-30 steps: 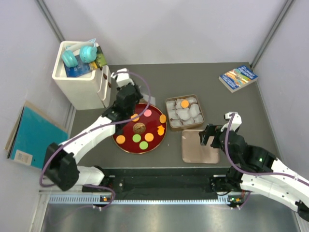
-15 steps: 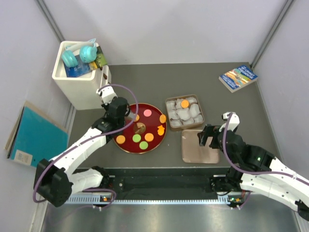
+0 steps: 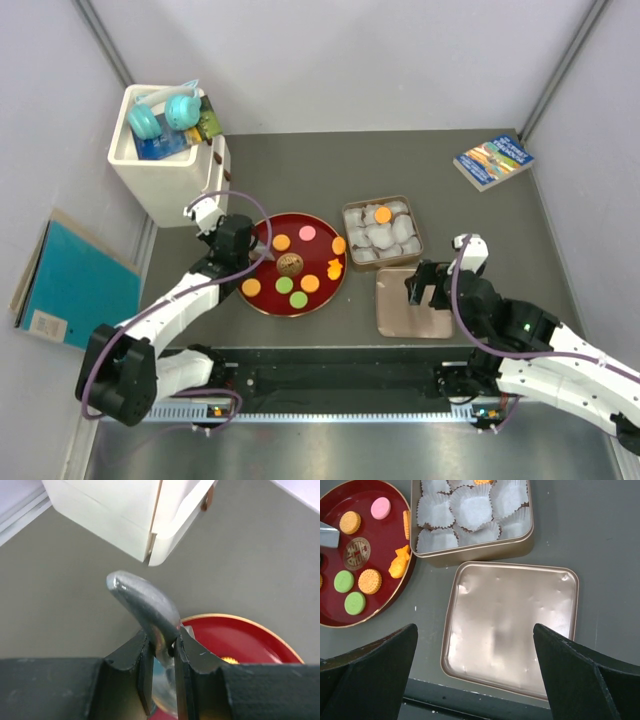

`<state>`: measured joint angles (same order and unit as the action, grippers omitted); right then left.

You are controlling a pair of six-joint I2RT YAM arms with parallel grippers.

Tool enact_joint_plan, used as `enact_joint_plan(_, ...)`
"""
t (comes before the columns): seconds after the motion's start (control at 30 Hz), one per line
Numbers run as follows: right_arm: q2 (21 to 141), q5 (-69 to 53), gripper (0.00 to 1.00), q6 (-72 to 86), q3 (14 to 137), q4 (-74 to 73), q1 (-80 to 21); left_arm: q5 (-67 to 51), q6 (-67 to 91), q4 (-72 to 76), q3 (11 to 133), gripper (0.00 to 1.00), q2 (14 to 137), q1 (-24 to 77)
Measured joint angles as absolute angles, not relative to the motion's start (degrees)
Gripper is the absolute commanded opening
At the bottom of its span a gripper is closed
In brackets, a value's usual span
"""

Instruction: Pack the cookies

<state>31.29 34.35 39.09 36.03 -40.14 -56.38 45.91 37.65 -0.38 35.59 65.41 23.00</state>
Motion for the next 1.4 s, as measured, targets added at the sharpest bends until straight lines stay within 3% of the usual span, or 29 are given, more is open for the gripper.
enact_joint_plan(0.5,31.2,34.3,0.98,39.1,35.9,-38.7,-56.4,39.0,42.6,36.4,18.1,0.0,70.2,18.4)
enact_joint_plan(0.77,31.3,34.3,0.99,39.1,34.9,-38.2,-56.4,33.4,43.4,50.5,17.1,0.0,79.3,17.8)
enact_joint_plan(1.4,33.6,34.0,0.99,39.1,34.9,-37.2,-56.4,35.2,43.9,59.7,21.2,0.0,90.1,18.0)
